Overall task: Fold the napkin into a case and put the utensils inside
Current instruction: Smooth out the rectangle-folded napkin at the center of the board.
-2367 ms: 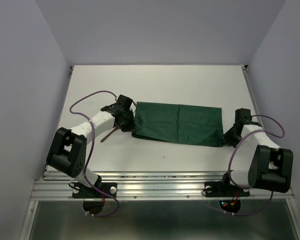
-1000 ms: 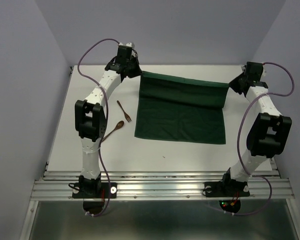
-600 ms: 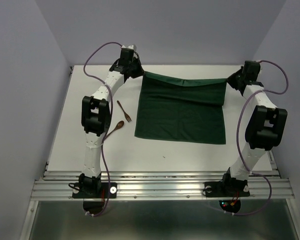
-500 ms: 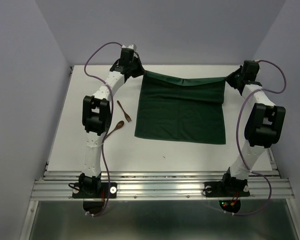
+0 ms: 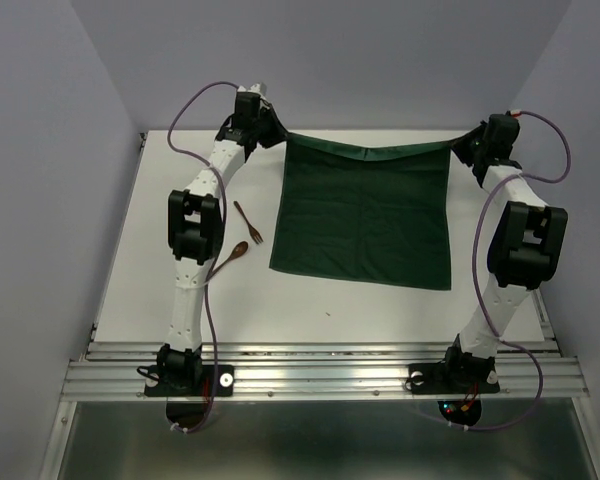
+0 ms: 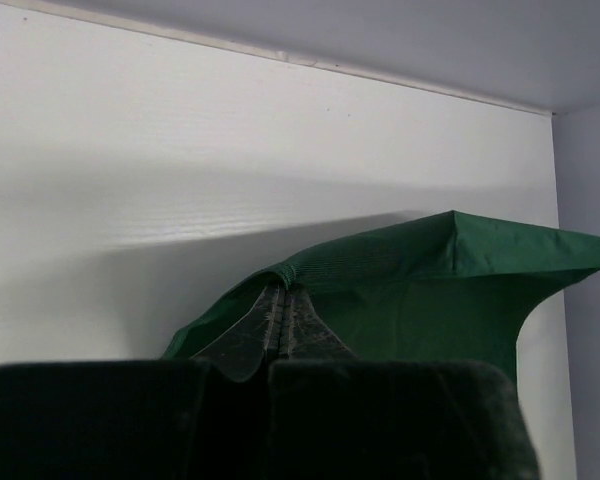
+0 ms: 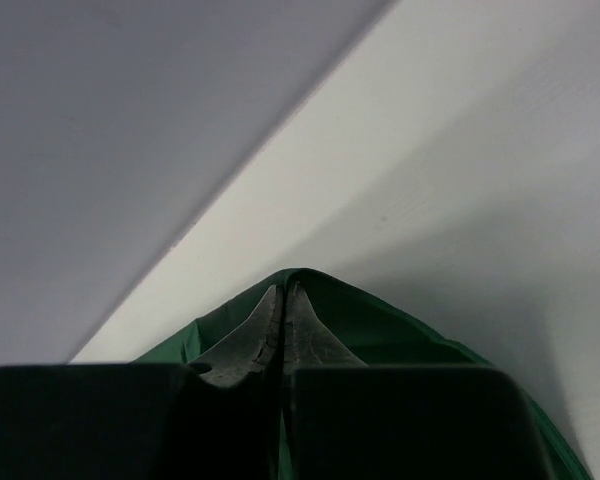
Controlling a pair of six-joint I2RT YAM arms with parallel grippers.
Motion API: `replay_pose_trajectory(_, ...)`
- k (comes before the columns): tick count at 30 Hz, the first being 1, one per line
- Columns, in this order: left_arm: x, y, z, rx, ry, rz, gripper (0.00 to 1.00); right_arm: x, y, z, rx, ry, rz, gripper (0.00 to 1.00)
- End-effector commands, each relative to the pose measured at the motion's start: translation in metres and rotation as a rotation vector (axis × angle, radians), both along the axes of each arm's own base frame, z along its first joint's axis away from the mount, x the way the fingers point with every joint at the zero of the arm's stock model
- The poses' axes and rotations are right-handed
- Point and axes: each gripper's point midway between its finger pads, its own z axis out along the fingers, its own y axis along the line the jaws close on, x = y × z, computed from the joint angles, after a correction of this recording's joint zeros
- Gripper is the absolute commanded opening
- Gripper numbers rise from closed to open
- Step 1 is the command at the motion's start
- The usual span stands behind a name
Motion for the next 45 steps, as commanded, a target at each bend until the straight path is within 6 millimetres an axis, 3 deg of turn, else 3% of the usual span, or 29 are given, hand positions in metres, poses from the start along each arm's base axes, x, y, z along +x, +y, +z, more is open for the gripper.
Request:
replay_pose_trajectory(1, -0.002, 0.010, 0.040, -0.032, -0.078, -0.017, 0.00, 0.014, 0.002, 0.047, -0.025, -0.132, 0.035, 0.01)
replay_pose_trajectory(5, -0.015, 0.020, 0.037, 0.021, -0.043, 0.006, 0.00, -0.006, 0.002, 0.040, -0.025, -0.064, 0.011, 0.01)
replay_pose_trajectory(6, -0.024, 0.023, 0.035, 0.031, -0.019, 0.011, 0.00, -0.023, 0.002, 0.027, -0.020, 0.017, 0.000, 0.01)
replay_pose_trajectory(11, -0.061, 0.029, 0.028, 0.042, 0.049, -0.014, 0.00, -0.082, 0.008, 0.002, -0.031, 0.159, -0.008, 0.01)
replay_pose_trajectory(12, -0.075, 0.032, 0.025, 0.056, 0.071, -0.023, 0.00, -0.092, 0.009, -0.001, -0.033, 0.175, -0.010, 0.01)
replay_pose_trajectory(13, -0.082, 0.034, 0.024, 0.063, 0.084, -0.029, 0.00, -0.103, 0.012, 0.009, -0.039, 0.159, -0.009, 0.01)
replay_pose_trajectory(14, -0.090, 0.036, 0.021, 0.072, 0.098, -0.035, 0.00, -0.118, 0.014, -0.005, -0.035, 0.198, -0.008, 0.01)
replay_pose_trajectory(20, -0.162, 0.038, 0.012, 0.122, 0.144, -0.066, 0.00, -0.185, 0.025, -0.032, -0.033, 0.332, -0.001, 0.01)
replay_pose_trajectory(22, -0.190, 0.037, 0.003, 0.120, 0.173, -0.093, 0.00, -0.213, 0.030, -0.046, -0.022, 0.384, -0.005, 0.01)
replay_pose_trajectory(23, -0.200, 0.036, -0.001, 0.132, 0.176, -0.111, 0.00, -0.225, 0.032, -0.044, -0.020, 0.387, -0.011, 0.01)
replay_pose_trajectory(24, -0.215, 0.039, -0.009, 0.143, 0.188, -0.118, 0.00, -0.240, 0.035, -0.058, -0.013, 0.423, -0.015, 0.01)
replay_pose_trajectory(30, -0.268, 0.044, -0.045, 0.191, 0.237, -0.185, 0.00, -0.291, 0.041, -0.079, -0.007, 0.491, -0.038, 0.01)
replay_pose_trajectory(36, -0.296, 0.044, -0.066, 0.195, 0.281, -0.205, 0.00, -0.301, 0.038, -0.082, -0.027, 0.520, -0.051, 0.01)
replay_pose_trajectory(41, -0.303, 0.046, -0.066, 0.194, 0.284, -0.207, 0.00, -0.305, 0.015, -0.061, -0.140, 0.525, -0.120, 0.01)
replay_pose_trajectory(45, -0.306, 0.043, -0.060, 0.192, 0.282, -0.219, 0.00, -0.303, 0.009, -0.044, -0.180, 0.493, -0.138, 0.01)
